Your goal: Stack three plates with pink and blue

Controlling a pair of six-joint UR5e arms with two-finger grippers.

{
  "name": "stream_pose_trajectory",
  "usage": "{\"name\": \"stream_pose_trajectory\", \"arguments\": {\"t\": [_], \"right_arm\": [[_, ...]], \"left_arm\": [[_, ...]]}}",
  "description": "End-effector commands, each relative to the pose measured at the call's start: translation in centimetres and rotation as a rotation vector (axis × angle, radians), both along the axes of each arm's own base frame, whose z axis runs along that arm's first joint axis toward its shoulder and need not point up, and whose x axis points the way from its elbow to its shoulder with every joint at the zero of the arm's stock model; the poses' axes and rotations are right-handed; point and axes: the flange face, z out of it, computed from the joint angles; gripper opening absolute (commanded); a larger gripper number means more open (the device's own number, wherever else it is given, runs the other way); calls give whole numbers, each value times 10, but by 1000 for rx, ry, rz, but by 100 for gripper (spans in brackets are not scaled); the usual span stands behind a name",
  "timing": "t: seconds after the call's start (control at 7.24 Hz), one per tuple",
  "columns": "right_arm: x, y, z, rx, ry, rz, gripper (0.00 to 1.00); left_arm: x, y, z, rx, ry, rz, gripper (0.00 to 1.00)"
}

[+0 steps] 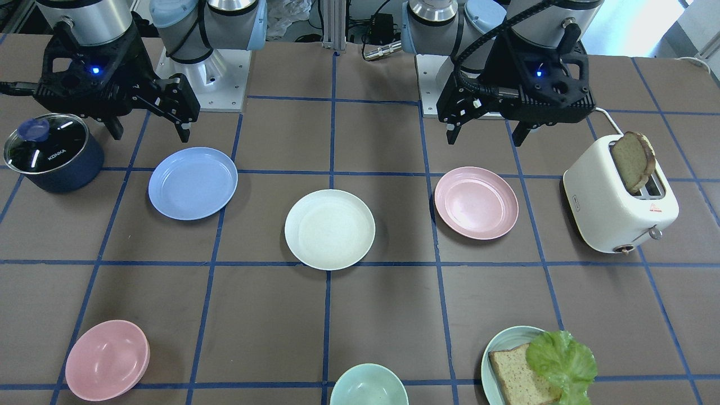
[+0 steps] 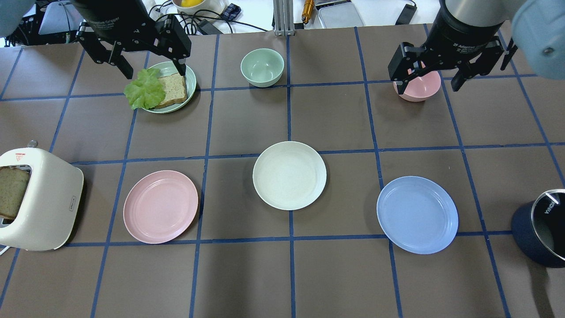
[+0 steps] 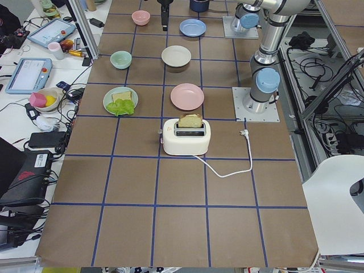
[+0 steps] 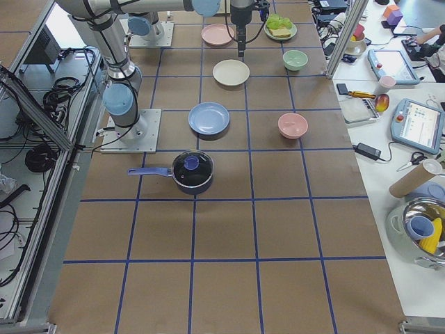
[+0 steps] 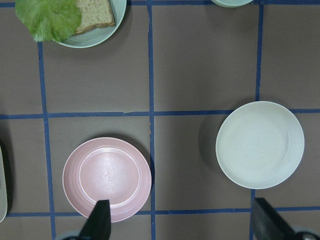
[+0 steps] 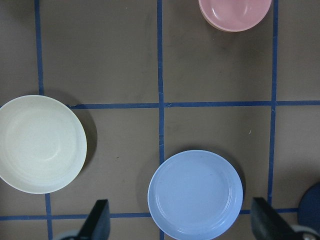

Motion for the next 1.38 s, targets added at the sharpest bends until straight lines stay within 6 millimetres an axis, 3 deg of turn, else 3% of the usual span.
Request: {"name": "stream_pose_trajectory", "arguments": {"t": [0.0,1.24], "right_arm": [[0,-1,-1,1,0,0,100],[-2,1,-4,16,8,-2,100]], "left_arm": [[-1,-2,-2,1,-1,-3,100],[-1,-1,-7,10,-7,-7,100]]}}
